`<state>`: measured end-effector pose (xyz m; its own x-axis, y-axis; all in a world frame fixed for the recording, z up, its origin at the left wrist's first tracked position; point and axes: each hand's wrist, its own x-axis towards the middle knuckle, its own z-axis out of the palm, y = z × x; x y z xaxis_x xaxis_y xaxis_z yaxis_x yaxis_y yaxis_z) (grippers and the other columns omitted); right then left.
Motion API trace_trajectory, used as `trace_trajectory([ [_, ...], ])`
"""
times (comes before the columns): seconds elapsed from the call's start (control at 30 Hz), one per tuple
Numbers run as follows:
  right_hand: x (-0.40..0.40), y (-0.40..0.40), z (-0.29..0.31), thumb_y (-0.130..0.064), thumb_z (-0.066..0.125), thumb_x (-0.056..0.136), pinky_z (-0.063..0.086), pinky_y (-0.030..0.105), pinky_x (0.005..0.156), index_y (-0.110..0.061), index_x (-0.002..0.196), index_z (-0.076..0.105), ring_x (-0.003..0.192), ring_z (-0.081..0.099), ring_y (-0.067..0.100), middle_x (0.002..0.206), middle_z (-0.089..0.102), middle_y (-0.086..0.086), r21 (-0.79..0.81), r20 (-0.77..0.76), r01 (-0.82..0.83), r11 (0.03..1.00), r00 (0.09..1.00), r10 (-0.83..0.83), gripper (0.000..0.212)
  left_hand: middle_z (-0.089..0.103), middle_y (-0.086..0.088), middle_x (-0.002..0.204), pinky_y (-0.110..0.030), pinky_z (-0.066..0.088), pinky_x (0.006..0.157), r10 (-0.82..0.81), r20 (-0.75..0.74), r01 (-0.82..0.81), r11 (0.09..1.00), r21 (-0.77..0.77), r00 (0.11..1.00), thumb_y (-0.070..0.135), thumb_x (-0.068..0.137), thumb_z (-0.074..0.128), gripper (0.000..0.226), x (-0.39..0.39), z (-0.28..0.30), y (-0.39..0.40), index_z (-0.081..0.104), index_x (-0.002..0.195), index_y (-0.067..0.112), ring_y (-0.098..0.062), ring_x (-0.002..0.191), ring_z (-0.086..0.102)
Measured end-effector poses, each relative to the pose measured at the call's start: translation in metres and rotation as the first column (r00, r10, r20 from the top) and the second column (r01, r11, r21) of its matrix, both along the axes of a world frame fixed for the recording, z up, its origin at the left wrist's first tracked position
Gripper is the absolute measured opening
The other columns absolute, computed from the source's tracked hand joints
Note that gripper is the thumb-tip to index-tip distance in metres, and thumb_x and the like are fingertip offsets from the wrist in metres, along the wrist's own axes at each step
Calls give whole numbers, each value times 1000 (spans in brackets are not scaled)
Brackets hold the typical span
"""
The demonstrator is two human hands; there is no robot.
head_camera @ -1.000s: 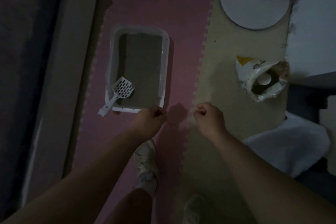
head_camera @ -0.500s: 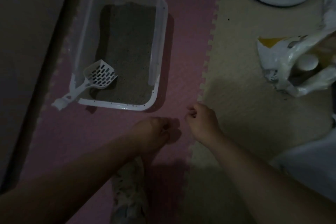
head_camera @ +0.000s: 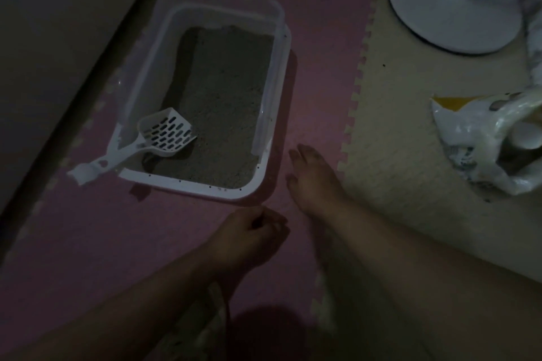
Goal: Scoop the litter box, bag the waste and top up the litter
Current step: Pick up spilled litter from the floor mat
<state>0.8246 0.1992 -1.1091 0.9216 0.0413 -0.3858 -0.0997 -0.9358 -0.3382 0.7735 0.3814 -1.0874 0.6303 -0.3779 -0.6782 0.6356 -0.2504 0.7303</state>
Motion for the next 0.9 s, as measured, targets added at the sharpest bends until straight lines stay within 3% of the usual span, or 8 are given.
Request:
trace_trajectory([
  [0.1,6,5,4,-25,41,104,13,32,121,-6,156,24,149,22,28,162,25,15,74,-10,46,996,999,-45,58,70,-31,107,-43,54,81,189,-98,-194,980,-42,977,11,99,57,18,7,2,1,72,100,1,-38,85,66],
  [0.17,4,8,6,-19,43,103,23,27,114,-4,151,36,139,37,29,151,42,15,164,41,77,984,996,-85,50,65,-32,121,-58,48,104,317,-264,-358,926,-122,911,23,98,58,30,10,-1,-1,67,111,-3,-47,111,64],
  [0.23,3,11,3,-18,43,102,39,30,105,-9,135,54,117,54,26,127,59,12,310,78,123,943,985,-154,37,66,-27,123,-62,41,109,386,-367,-466,871,-157,846,37,93,62,49,11,-7,-5,62,121,-3,-46,123,58],
  [0.33,6,24,7,-47,37,98,49,39,97,-27,124,59,102,61,16,117,65,-3,450,-69,288,845,955,-288,39,60,-21,121,-61,39,111,464,-407,-562,812,-160,787,45,99,52,59,12,-15,-13,54,137,0,-45,122,57],
  [0.4,12,35,10,-65,33,84,51,43,98,-40,128,50,106,63,16,121,66,-9,476,-125,344,809,937,-325,54,61,-16,129,-59,43,109,500,-393,-590,793,-149,772,42,103,46,49,14,-18,-14,58,136,7,-38,118,60],
  [0.6,14,54,5,-67,35,79,53,45,94,-44,127,47,107,66,18,120,67,-11,495,-137,369,787,927,-349,55,63,-10,138,-55,38,115,461,-364,-548,816,-184,809,37,108,37,43,13,-18,-13,59,139,17,-36,130,56],
  [0.73,13,62,0,-64,34,83,54,43,91,-43,122,50,101,67,14,114,67,-13,499,-129,359,789,931,-342,47,66,-9,133,-50,39,116,474,-336,-548,819,-172,814,35,109,34,43,13,-17,-3,59,138,16,-30,127,60],
  [0.9,18,71,-2,-53,39,94,54,44,86,-38,103,48,94,64,16,105,64,-10,471,-73,323,821,941,-329,19,66,-9,135,-49,35,118,460,-320,-527,833,-166,828,39,108,35,46,16,-18,12,57,140,15,-27,127,61],
])
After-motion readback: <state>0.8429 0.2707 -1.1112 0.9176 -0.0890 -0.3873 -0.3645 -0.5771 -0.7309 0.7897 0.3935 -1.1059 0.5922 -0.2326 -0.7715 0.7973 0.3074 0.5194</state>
